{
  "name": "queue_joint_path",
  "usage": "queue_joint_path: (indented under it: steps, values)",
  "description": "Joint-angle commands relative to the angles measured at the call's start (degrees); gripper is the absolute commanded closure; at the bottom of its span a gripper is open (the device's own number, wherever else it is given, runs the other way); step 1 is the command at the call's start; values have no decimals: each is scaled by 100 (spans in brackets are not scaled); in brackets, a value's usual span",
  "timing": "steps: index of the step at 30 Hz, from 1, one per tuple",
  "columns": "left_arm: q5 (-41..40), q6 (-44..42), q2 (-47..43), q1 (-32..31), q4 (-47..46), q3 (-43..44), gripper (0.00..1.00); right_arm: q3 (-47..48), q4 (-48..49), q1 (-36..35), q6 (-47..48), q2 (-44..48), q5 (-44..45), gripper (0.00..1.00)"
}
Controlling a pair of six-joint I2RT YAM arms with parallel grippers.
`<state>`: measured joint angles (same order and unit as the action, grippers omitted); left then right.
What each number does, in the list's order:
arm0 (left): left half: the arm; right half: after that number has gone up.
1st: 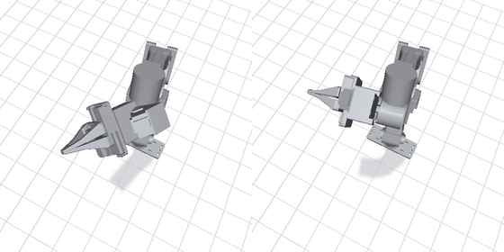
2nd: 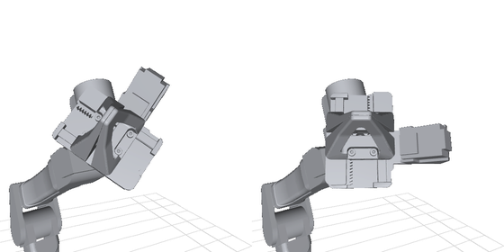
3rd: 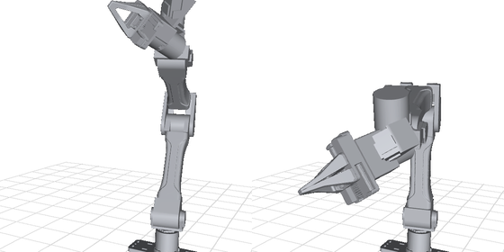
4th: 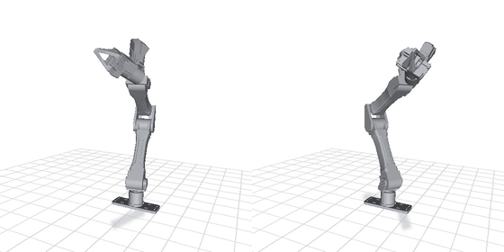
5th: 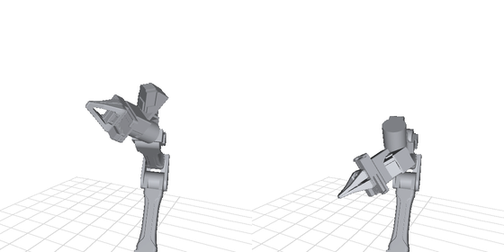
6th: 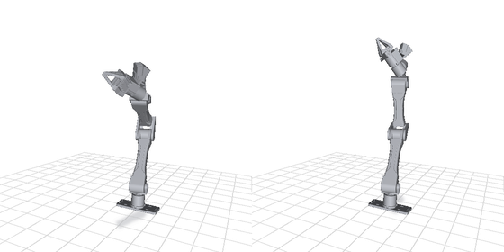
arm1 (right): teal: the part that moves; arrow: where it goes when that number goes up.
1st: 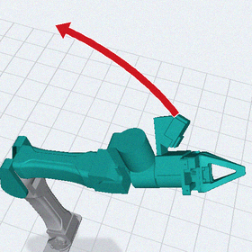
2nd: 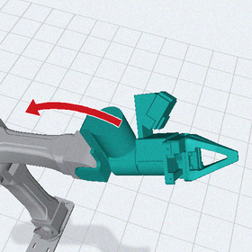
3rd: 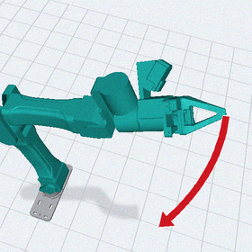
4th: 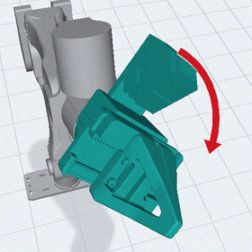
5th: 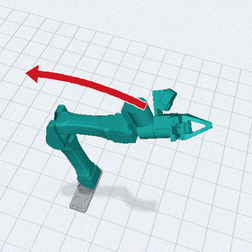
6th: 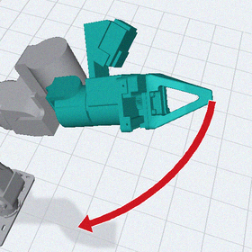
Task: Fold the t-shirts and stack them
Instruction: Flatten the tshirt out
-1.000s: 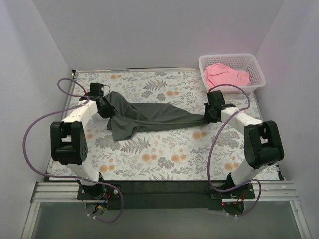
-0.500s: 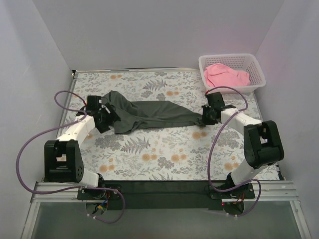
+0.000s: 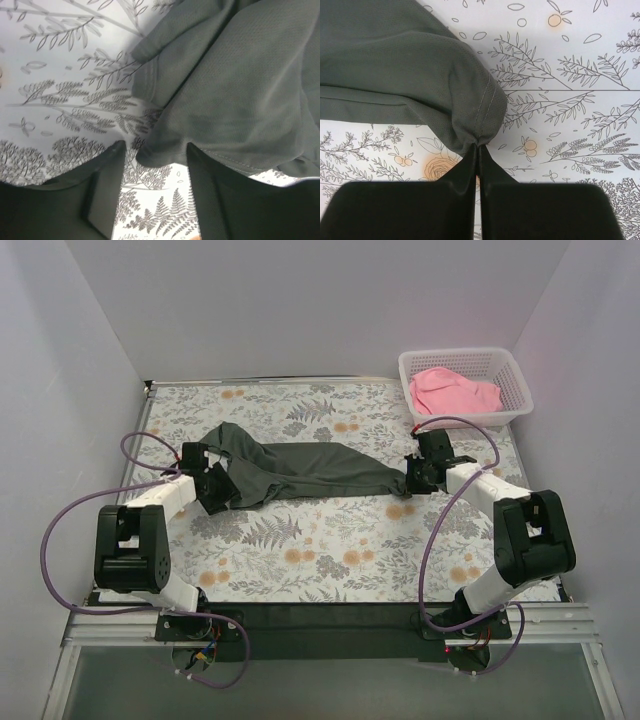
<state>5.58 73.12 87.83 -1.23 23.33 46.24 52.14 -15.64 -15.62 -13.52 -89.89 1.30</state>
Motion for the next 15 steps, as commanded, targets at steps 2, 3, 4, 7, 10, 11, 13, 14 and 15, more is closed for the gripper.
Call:
queue_joint_path:
  steps: [2, 3, 4, 7, 10, 11, 13, 14, 15]
  values:
    - [-5, -184, 120, -8, -206, 43, 58, -134, 158, -3, 25, 200, -77, 99]
    - [-5, -193, 146, -26, -206, 26, 59, -151, 158, -3, 25, 208, -77, 99]
    - [-40, -202, 164, -35, -206, -18, 60, -160, 158, -3, 25, 217, -86, 99]
    - [-75, -184, 208, -52, -206, -53, 71, -187, 158, -3, 25, 270, -86, 99]
    - [-31, -176, 234, -61, -206, -36, 87, -204, 158, -3, 33, 305, -77, 99]
    - [-31, -176, 243, -70, -198, -10, 92, -196, 166, -3, 33, 305, -86, 99]
    - [-57, -158, 156, -70, -154, 69, 100, -143, 166, -11, 25, 349, -86, 99]
    - [-127, -141, 103, -70, -58, 209, 100, -108, 166, -3, 25, 375, -77, 99]
    - [-180, -132, 42, -70, 21, 315, 100, -55, 166, -3, 33, 393, -69, 99]
